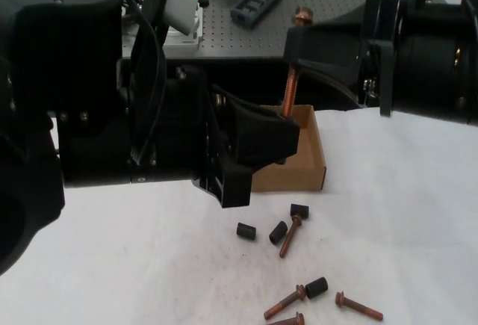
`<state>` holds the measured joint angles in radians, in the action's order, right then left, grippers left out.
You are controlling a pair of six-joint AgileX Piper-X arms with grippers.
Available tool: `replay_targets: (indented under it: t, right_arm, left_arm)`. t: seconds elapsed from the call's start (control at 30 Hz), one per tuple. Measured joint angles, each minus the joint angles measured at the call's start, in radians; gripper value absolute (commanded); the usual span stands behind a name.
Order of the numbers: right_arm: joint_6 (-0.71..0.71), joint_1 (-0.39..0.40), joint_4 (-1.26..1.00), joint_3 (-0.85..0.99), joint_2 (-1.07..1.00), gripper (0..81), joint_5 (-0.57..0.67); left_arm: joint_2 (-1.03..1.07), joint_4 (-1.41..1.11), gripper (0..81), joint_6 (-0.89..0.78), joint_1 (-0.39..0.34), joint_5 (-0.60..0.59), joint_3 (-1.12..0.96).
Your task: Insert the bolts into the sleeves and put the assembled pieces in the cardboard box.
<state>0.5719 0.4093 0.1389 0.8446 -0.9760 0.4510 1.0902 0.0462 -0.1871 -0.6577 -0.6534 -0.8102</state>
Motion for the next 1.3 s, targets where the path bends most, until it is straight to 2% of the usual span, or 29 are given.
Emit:
replay_targets:
  t: [0.83,0.93,1.07,1.13,1.2,1.3]
  right_arm:
    - [-0.085,-0.002,0.06,0.0,0.0,0.8,0.078]
    - [-0.14,-0.002,0.068,0.0,0.0,9.7,0.088]
    - [-0.222,-0.002,0.08,0.0,0.0,33.7,0.108]
    - [-0.266,-0.002,0.08,0.0,0.0,43.0,0.12]
    - [-0.283,-0.002,0.082,0.0,0.0,46.3,0.12]
    - [-0.293,-0.043,0.094,0.0,0.059,45.4,0.061]
  left_arm:
    - [0.0,0.004,0.7,-0.068,0.0,-0.01,0.004]
    - [0.0,0.001,0.7,-0.068,0.0,-0.01,0.004]
    - [0.0,-0.005,0.7,-0.063,0.0,0.018,0.004]
    - [0.0,-0.027,0.7,-0.053,0.0,0.047,0.004]
    - [0.0,-0.06,0.7,-0.049,0.0,0.069,0.004]
    - [0.0,-0.091,0.7,-0.049,0.0,0.112,0.004]
